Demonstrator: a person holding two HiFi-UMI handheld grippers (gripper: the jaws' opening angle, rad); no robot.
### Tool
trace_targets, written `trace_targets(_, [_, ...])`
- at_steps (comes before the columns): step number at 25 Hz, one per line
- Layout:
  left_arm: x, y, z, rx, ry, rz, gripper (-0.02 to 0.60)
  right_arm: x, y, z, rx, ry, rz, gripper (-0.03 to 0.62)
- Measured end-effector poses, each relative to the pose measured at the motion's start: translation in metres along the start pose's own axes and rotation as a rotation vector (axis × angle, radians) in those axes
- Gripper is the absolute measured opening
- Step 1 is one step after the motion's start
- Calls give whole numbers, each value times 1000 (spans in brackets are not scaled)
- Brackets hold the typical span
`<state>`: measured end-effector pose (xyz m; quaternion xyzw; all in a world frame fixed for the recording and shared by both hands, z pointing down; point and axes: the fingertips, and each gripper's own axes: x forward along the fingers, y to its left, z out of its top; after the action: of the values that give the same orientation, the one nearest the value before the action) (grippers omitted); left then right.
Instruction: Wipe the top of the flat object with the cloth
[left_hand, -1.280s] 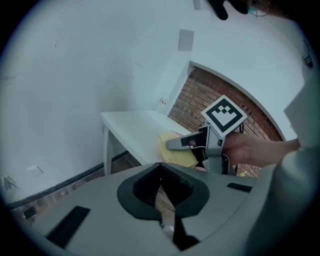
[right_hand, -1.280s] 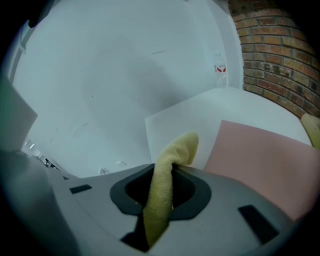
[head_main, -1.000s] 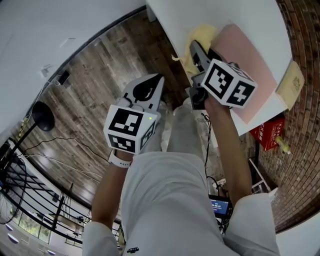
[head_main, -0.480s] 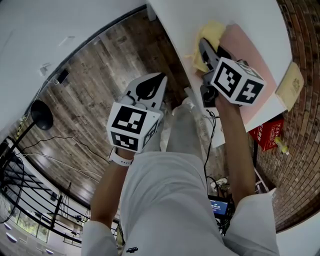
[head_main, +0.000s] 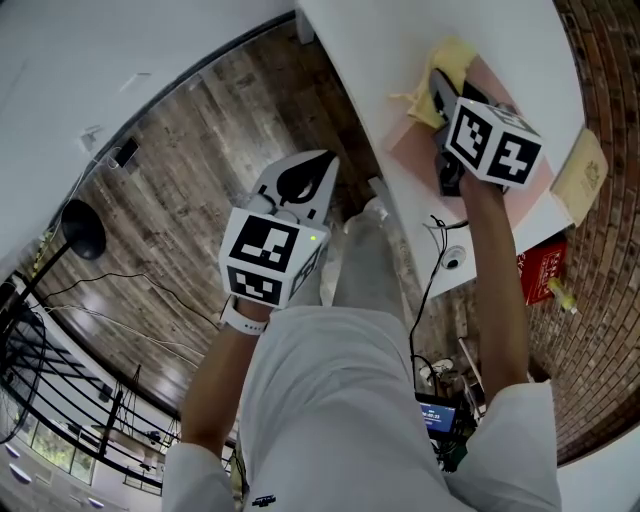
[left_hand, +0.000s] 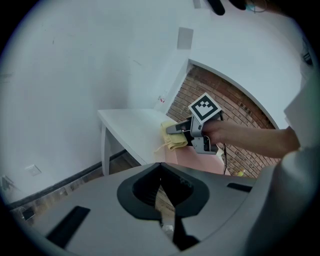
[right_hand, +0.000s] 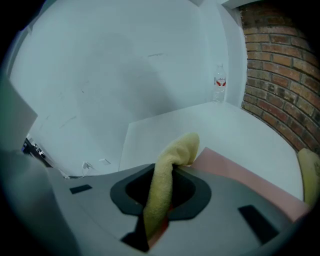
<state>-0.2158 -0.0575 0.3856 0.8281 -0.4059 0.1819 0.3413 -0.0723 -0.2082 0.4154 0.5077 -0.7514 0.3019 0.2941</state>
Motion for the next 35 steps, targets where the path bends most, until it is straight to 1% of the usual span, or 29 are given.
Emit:
trace_targets(3, [0,0,0,1,-1,3,18,4,-16,7,-28,2,-26,71])
trace_targets(8, [1,4,-1,-1,-2,8,18,17,-30,19,-67,7,-55,72])
trace_targets(12, [0,2,-1,0,-4,12,18,23,-44,31,-78,-1,-81,74])
trace_targets(16, [-2,0,-2,4,-4,16,18,17,-53,45,-67,-41,-100,74])
trace_targets(20, [-6,-5,0,11,-11,15,18,-10,-53,61,-47,-109,-105,71])
trace_targets(23, [-11,-14,3,24,-16,12,18,-37,-49,66,-56,-151,-98,71])
trace_targets(29, [-17,-34,17,47,-54,20,18,-93,-38,62,-101,-201,-36,69])
trace_targets(35, [-32,-85,35,46,-124,39,18,-173,-39,46,-158,-252,11,69])
